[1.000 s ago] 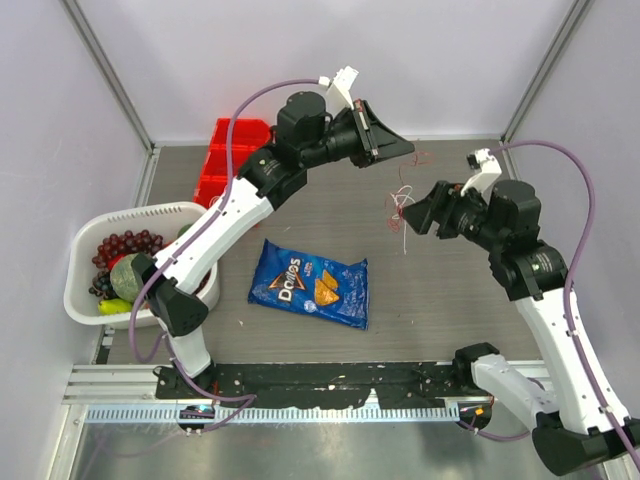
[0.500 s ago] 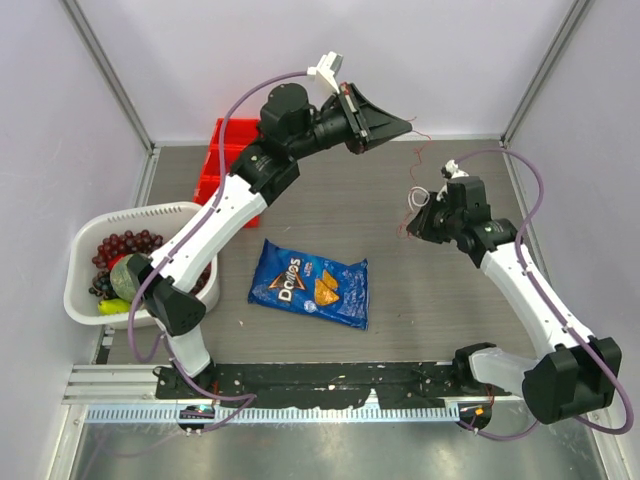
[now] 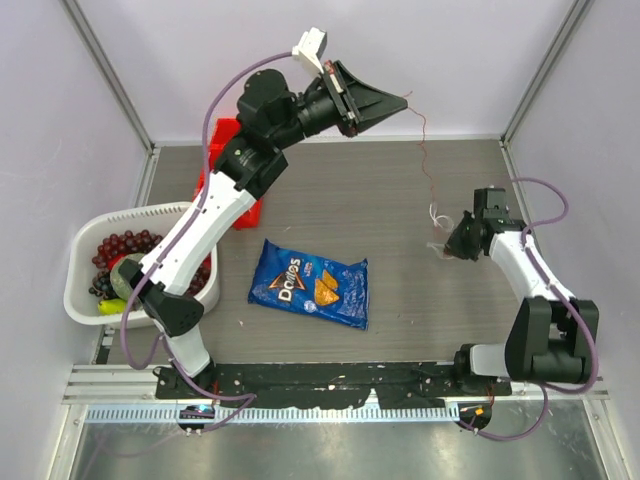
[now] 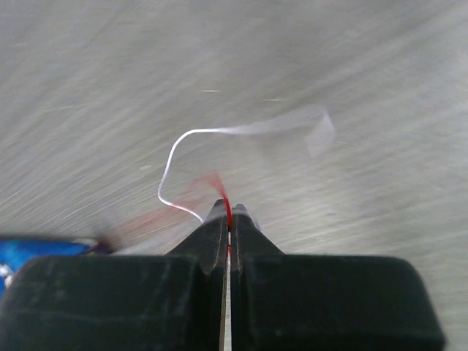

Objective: Untangle the cables

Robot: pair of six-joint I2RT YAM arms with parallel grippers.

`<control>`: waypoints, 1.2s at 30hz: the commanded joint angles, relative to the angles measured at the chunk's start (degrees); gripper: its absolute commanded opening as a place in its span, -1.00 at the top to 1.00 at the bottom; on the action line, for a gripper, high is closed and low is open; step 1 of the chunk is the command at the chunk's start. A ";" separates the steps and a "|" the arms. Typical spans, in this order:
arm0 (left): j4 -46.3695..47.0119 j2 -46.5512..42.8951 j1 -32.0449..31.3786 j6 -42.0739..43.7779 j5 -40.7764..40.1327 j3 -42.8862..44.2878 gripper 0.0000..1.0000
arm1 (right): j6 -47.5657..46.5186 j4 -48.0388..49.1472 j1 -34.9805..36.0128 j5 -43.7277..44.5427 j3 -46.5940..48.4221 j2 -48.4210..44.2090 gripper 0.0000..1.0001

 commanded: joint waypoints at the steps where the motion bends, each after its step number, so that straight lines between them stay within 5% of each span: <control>1: 1.71 -1.74 1.02 -0.78 1.52 7.57 1.00 | 0.43 -4.05 -3.80 3.13 -1.71 4.87 0.99; 7: -4.18 -3.67 2.25 5.63 -0.94 16.10 1.00 | -0.80 -5.46 -4.33 10.17 -0.92 6.55 0.99; 16: -2.96 -6.75 4.80 5.74 -2.62 19.27 1.00 | -1.59 -5.55 -5.65 9.38 0.48 9.11 0.83; 21: -2.69 -8.33 5.60 5.90 -3.49 19.19 1.00 | -0.54 -6.16 -6.60 10.70 0.66 8.93 0.99; 26: -3.48 -9.47 7.53 6.78 -3.50 19.28 1.00 | -1.77 -6.86 -7.40 10.24 1.88 7.61 0.90; 28: -4.89 -10.09 7.62 7.66 -3.76 17.88 1.00 | -2.56 -8.27 -7.40 11.13 3.73 6.99 0.75; 33: -5.42 -11.67 7.79 7.40 -3.58 12.69 1.00 | -2.82 -12.31 -6.53 7.71 7.33 5.42 -0.11; 36: -4.98 -12.20 7.79 7.49 -3.58 10.58 1.00 | -3.08 -14.76 -5.56 7.09 8.92 2.17 -0.24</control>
